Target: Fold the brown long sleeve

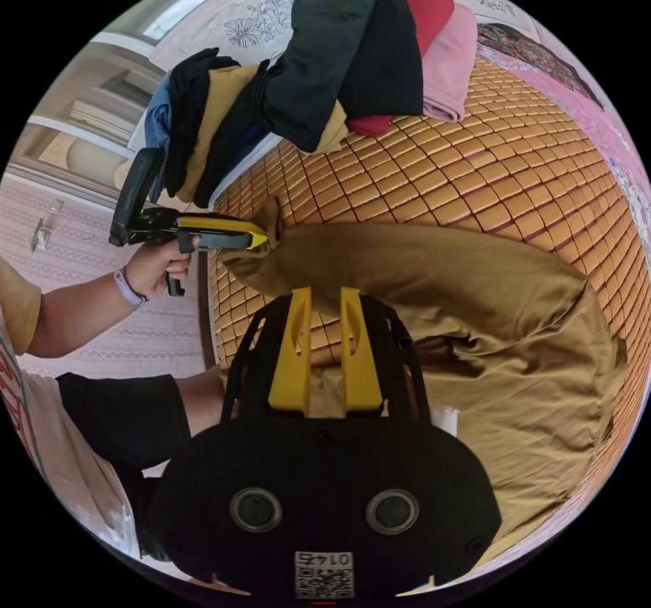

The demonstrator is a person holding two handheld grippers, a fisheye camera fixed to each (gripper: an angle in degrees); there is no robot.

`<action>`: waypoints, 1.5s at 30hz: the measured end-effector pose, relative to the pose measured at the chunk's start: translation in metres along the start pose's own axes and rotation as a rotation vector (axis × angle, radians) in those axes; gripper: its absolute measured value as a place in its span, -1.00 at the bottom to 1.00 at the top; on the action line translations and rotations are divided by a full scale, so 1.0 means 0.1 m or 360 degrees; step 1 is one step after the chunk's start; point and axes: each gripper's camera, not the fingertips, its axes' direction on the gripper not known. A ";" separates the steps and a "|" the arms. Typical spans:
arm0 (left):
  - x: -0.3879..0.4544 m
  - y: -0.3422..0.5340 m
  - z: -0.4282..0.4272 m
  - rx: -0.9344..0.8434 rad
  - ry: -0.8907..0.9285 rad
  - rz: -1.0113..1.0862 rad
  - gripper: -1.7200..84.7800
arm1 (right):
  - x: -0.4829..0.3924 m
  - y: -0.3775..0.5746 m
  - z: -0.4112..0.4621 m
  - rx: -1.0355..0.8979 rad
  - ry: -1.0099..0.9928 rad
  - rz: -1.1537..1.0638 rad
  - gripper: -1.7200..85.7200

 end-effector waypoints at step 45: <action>-1.43 0.72 0.18 0.0573 0.0263 -0.0962 -0.74 | -0.42 -0.78 0.45 -0.0036 0.0543 -0.0303 -0.96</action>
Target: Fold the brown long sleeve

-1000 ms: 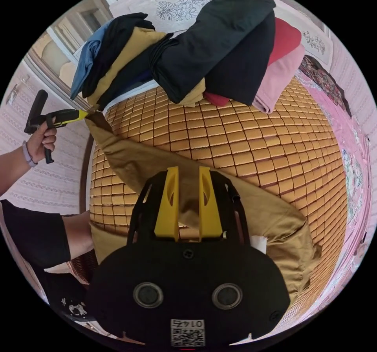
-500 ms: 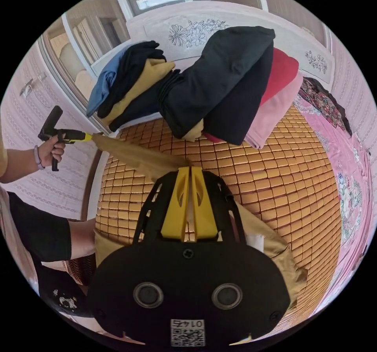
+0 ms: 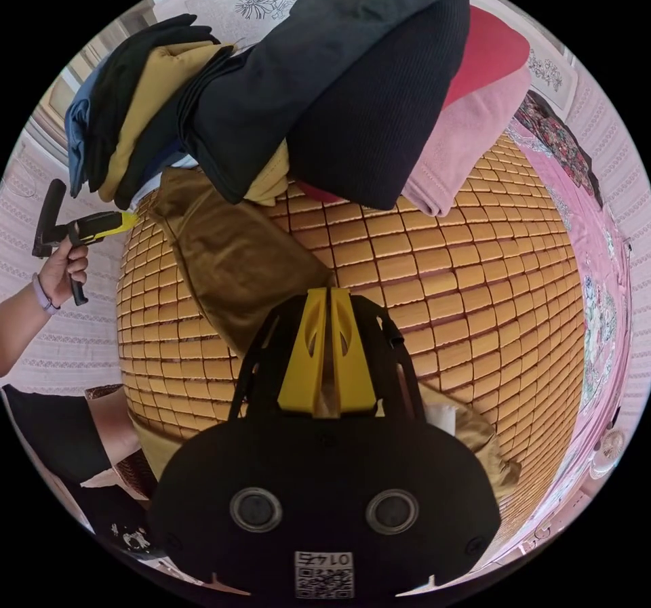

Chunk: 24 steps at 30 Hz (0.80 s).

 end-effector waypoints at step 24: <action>0.22 0.22 -0.17 0.0077 -0.0089 -0.0033 -0.85 | 0.54 1.84 -1.41 0.0173 0.0402 0.0915 -0.82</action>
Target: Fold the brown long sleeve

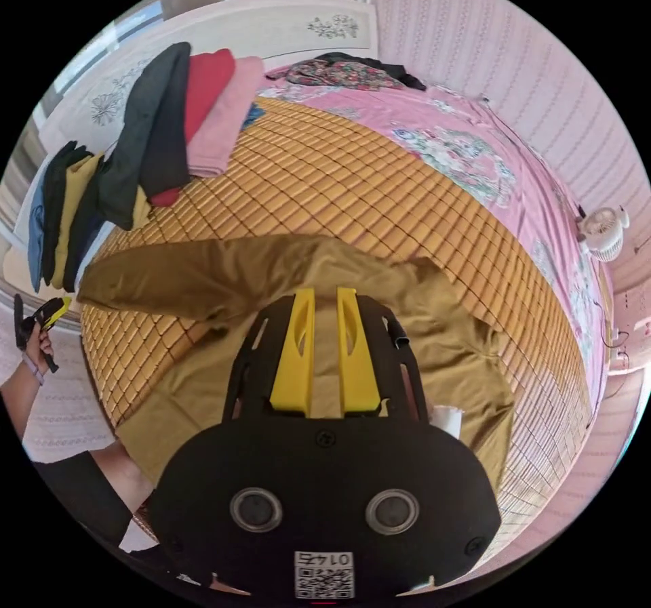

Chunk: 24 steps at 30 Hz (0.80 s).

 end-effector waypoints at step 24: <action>0.90 -0.32 0.35 -0.0231 0.0009 0.0372 -0.87 | 0.95 -0.15 -0.95 0.0011 0.0023 0.0285 -0.95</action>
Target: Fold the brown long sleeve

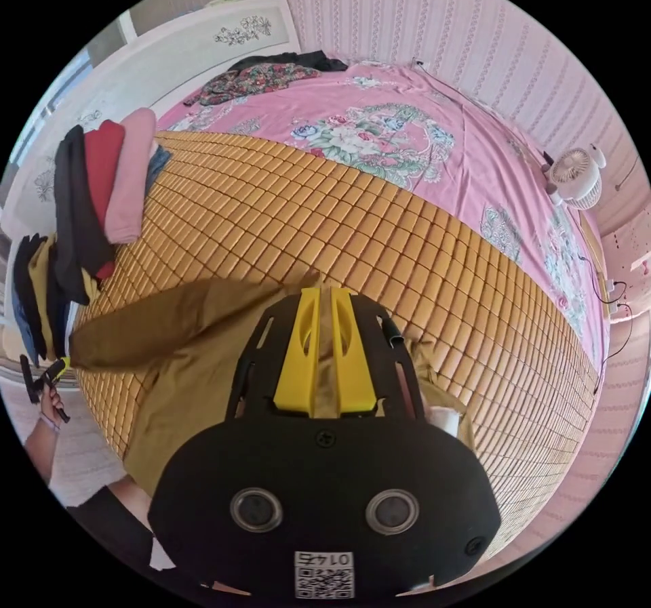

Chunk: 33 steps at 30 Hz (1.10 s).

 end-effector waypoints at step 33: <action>1.50 1.05 0.78 -0.0596 0.0048 0.1316 -0.87 | -0.29 4.85 -1.85 -0.0362 -0.0076 0.0584 -0.98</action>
